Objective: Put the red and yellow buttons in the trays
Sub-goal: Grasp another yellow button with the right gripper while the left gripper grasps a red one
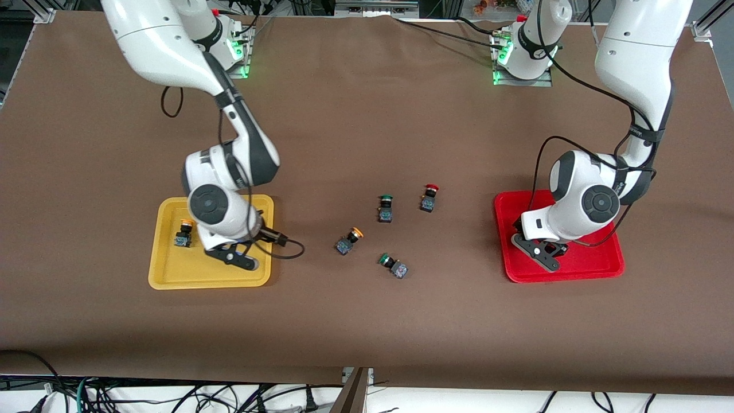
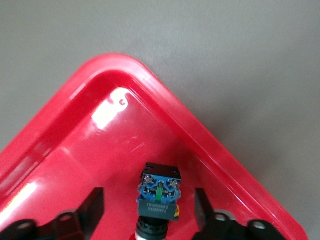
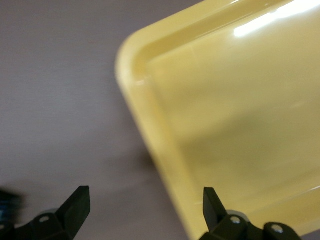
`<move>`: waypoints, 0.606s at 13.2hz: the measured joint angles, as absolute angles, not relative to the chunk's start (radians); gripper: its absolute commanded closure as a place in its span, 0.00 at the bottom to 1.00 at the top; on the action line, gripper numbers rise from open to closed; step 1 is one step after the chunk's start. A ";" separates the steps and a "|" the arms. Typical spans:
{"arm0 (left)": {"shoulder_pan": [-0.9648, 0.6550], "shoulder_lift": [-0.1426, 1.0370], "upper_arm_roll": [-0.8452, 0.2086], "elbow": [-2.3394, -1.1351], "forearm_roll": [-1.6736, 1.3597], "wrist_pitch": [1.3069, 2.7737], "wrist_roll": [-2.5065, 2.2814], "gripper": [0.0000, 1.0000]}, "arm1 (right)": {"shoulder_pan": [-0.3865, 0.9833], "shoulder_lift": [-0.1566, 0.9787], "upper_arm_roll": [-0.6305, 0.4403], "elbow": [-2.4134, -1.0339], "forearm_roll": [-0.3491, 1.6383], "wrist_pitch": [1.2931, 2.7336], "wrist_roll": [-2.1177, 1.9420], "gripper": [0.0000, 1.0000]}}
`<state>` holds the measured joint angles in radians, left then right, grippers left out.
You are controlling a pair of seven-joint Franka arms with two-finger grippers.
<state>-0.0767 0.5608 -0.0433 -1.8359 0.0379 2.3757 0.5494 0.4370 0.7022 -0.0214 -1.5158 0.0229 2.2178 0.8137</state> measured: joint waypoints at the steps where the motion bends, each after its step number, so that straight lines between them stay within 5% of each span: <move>1: -0.080 0.541 -0.050 -1.831 0.037 2.346 0.519 0.00 | 0.468 0.713 -0.021 -1.515 0.023 2.275 0.889 0.00; 8: -0.124 0.511 -0.287 -1.834 0.035 2.257 -0.209 0.00 | 0.621 0.903 -0.029 -1.332 0.021 2.438 1.158 0.00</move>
<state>-0.1243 0.5109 -0.2872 -1.8342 0.0347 2.2572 -0.2086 0.6209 0.9034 -0.0289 -1.3321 0.0209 2.4382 1.1575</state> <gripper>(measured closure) 0.000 0.000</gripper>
